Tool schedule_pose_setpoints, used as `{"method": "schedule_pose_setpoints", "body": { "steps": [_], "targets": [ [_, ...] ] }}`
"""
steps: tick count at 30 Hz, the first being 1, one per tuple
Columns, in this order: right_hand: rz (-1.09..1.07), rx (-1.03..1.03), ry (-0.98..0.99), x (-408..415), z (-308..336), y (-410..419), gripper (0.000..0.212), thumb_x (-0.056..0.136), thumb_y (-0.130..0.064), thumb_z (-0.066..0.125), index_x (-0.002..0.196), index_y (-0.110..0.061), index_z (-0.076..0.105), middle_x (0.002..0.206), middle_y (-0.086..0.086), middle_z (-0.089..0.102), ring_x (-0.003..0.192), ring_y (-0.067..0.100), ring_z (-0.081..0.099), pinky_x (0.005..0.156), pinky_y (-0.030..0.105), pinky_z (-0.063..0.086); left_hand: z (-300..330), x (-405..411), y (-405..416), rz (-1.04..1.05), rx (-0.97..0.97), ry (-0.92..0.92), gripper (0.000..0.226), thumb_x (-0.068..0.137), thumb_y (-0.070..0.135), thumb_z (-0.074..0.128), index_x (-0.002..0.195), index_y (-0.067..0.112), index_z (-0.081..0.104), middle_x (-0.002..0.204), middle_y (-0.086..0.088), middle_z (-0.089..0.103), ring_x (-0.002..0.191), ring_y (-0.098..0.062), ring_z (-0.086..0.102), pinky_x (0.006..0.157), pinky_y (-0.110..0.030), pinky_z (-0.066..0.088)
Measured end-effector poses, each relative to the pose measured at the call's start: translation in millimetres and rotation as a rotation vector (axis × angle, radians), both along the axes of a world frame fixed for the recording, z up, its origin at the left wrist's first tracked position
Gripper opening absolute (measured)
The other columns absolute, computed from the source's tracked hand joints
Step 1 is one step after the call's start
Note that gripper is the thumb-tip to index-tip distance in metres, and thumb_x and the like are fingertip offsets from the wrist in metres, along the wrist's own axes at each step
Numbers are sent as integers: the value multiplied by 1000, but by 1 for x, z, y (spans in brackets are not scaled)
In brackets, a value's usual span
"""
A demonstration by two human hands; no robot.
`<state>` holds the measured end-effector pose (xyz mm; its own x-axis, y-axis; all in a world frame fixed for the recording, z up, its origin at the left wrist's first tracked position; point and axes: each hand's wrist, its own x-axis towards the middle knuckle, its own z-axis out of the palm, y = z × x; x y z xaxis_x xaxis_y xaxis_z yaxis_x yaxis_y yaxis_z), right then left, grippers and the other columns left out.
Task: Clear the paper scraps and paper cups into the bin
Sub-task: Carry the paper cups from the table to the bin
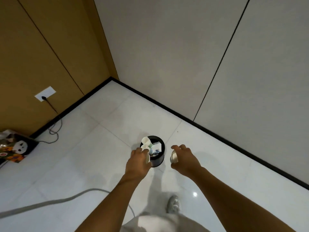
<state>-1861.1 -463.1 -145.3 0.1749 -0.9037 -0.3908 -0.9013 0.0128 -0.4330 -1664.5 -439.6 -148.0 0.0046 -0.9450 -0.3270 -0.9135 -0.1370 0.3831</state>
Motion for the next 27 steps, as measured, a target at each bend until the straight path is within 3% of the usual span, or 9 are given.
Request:
{"method": "schedule_pose_setpoints", "body": {
  "steps": [10, 14, 27],
  "targets": [
    [321, 53, 28, 52, -30, -134, 64, 82, -23, 66, 139, -23, 36, 130, 5, 43, 118, 24, 43, 86, 33, 47, -31, 33, -80, 375, 92, 8, 45, 87, 32, 55, 130, 24, 46, 130, 1, 42, 120, -19, 39, 84, -34, 50],
    [394, 69, 17, 86, -42, -181, 65, 80, -24, 69, 138, -27, 37, 127, 2, 44, 119, 22, 42, 88, 31, 46, -46, 59, -118, 450, 126, 33, 49, 87, 31, 55, 133, 23, 43, 131, 1, 42, 121, -19, 38, 85, -33, 49],
    [619, 135, 129, 147, -71, -313, 63, 83, -32, 67, 137, -19, 38, 132, 8, 43, 118, 25, 43, 90, 36, 49, -78, 105, -211, 749, 213, 204, 53, 88, 26, 59, 138, 19, 41, 136, -3, 41, 127, -23, 36, 94, -38, 47]
  ]
}}
